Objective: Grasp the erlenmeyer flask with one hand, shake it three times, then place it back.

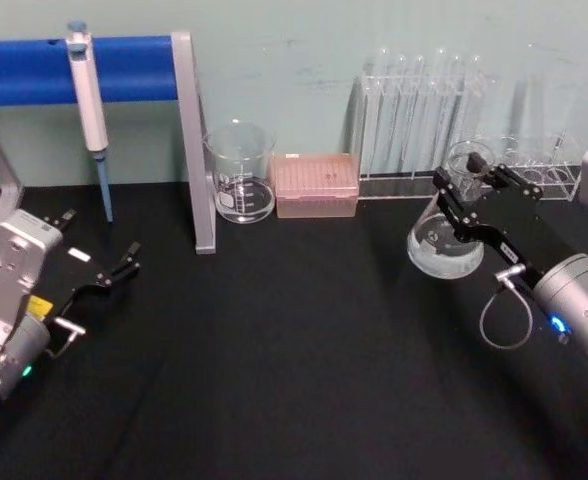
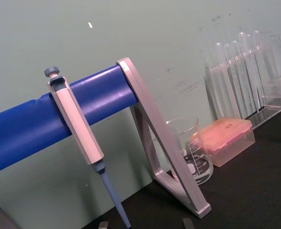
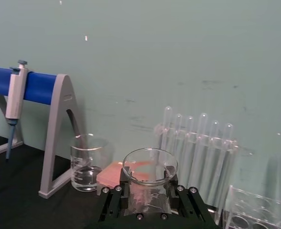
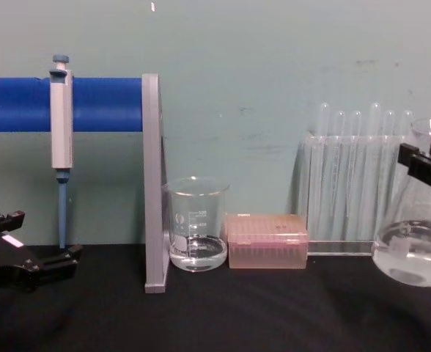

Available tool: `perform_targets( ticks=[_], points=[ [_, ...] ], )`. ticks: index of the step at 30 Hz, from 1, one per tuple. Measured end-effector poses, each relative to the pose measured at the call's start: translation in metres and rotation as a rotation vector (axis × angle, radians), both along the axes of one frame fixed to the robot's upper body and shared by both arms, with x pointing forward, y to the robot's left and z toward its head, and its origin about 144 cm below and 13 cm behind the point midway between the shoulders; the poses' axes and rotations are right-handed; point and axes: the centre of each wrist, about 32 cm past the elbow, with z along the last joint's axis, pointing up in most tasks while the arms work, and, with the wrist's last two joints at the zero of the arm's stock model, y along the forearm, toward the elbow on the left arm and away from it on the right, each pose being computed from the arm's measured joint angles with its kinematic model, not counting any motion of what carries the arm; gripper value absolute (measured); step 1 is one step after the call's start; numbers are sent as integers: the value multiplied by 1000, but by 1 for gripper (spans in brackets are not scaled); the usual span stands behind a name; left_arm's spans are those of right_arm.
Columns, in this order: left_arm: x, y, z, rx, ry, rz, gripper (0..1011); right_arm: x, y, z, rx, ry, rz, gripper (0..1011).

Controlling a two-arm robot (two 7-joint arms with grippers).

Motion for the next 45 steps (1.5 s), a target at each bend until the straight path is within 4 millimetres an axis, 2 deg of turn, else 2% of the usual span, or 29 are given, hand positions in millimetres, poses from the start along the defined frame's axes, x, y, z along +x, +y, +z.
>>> perform_targets(
  ticks=[10,19,32,39,45],
  points=[
    [0,0,0,0,0,0,1001,6,7,1,2,2,48,456],
    [0,0,0,0,0,0,1001,25,35,0,5,19,233,457],
    [0,0,0,0,0,0,1001,43,88,0,4,44,543,456],
    [0,0,0,0,0,0,1001,45,102,0,5,49,629,457],
    [0,0,0,0,0,0,1001,47,107,-1,10,48,654,457]
  ],
)
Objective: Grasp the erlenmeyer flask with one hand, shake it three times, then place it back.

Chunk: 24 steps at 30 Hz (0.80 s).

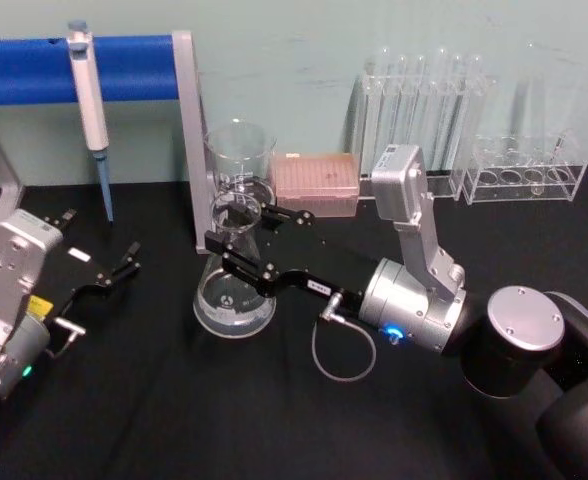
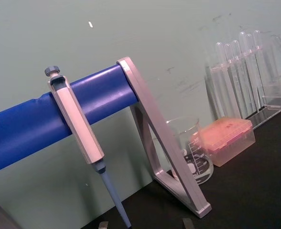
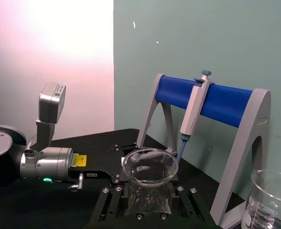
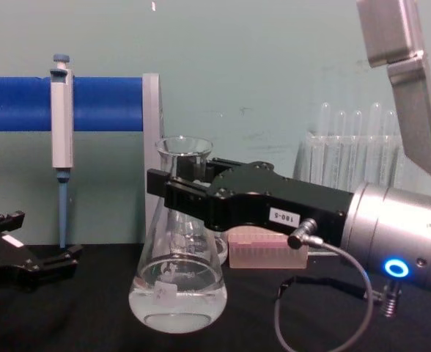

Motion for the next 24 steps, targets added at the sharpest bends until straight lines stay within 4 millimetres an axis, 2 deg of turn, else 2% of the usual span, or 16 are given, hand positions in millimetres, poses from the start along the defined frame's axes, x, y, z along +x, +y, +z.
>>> perform_targets(
  ticks=[11,17,24],
  points=[
    [0,0,0,0,0,0,1001,-1,-11,1,1,-9,-60,456],
    [0,0,0,0,0,0,1001,-8,-32,3,2,-25,-183,456],
    [0,0,0,0,0,0,1001,-25,-65,4,4,-31,-364,456]
  ],
)
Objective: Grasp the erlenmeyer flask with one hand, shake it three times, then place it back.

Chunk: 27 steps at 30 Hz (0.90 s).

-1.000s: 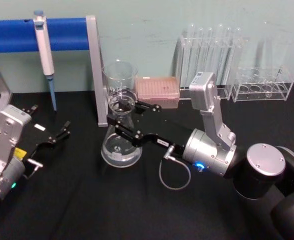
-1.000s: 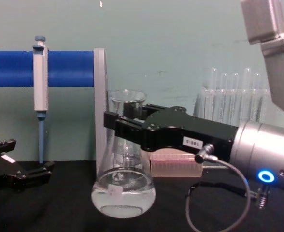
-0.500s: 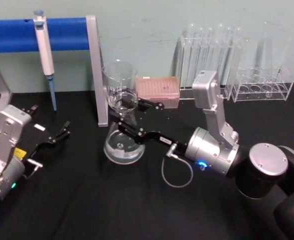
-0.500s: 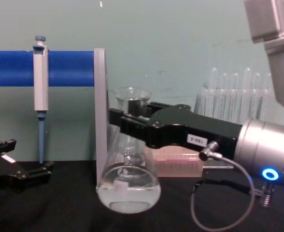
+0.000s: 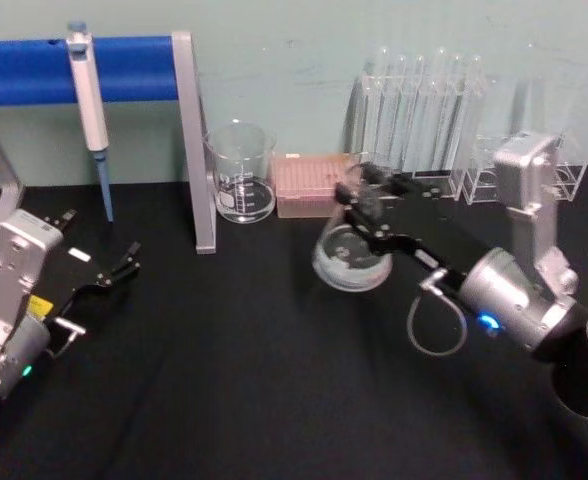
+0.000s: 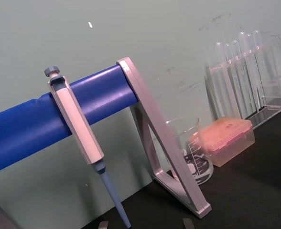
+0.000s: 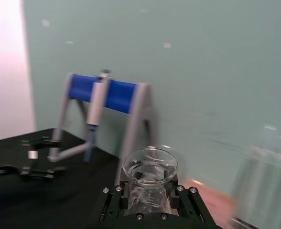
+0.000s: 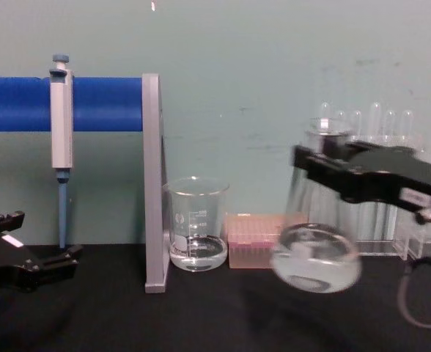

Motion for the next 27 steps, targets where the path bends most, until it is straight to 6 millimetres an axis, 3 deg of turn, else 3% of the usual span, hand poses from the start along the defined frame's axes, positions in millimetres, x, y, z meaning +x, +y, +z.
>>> perform_targets(
  ticks=[14,27],
  points=[
    [0,0,0,0,0,0,1001,-31,-44,-1,-15,7,-258,456],
    [0,0,0,0,0,0,1001,-36,-51,-2,-11,6,-298,457]
  ],
)
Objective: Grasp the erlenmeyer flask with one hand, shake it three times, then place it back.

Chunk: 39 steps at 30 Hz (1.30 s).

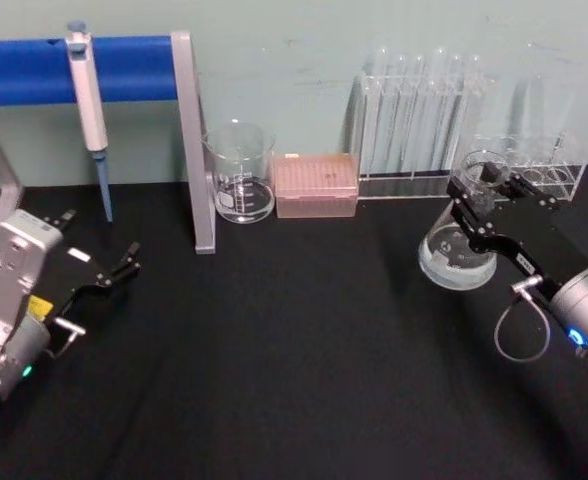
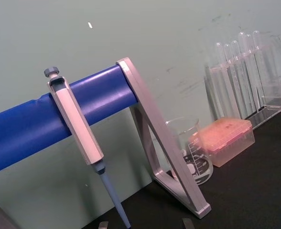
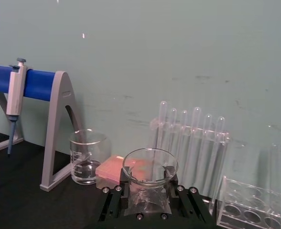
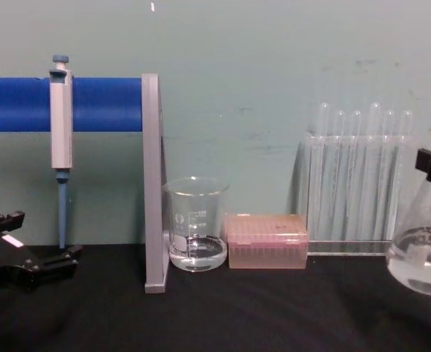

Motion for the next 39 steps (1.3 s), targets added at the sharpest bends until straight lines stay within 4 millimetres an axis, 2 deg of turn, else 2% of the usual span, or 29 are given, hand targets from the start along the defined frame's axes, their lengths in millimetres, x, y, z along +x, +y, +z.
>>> perform_targets(
  ticks=[7,17,19,29,39],
  points=[
    [0,0,0,0,0,0,1001,7,8,0,7,2,62,457],
    [0,0,0,0,0,0,1001,29,37,-1,18,13,245,456],
    [0,0,0,0,0,0,1001,35,49,-1,22,18,310,457],
    [0,0,0,0,0,0,1001,48,77,-2,27,30,466,457],
    [0,0,0,0,0,0,1001,53,86,-2,25,37,515,457]
  ],
)
